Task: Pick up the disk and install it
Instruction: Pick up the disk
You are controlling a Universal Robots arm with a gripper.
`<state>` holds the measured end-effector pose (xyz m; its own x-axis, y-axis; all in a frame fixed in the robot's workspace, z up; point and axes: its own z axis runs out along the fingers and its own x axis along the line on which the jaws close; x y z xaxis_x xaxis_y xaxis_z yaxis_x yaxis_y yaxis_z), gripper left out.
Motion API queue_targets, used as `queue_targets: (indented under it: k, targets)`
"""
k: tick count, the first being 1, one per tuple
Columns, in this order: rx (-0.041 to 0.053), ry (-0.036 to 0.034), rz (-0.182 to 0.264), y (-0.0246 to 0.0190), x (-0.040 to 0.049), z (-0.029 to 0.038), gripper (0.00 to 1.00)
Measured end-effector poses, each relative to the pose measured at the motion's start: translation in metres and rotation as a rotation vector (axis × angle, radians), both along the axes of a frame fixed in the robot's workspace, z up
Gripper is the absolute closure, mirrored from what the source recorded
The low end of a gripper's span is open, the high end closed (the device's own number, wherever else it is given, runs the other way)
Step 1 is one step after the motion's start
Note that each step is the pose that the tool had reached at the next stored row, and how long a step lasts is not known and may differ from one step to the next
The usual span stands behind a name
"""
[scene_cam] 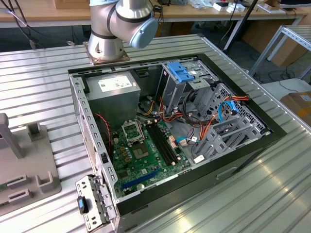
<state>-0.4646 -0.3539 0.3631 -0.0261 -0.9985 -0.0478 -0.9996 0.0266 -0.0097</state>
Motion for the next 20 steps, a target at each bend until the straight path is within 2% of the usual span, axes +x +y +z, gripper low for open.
queue_targets:
  k: [2,9,14,20]
  targets:
    - [0.0062,0.0,0.0,0.0,0.0,-0.0018,0.44]
    - [0.0065,0.0,0.0,0.0,0.0,-0.002,0.44]
    - [0.0115,0.0001,0.0,0.0,0.0,-0.0063,0.44]
    - [0.0119,0.0001,0.0,0.0,0.0,-0.0069,0.44]
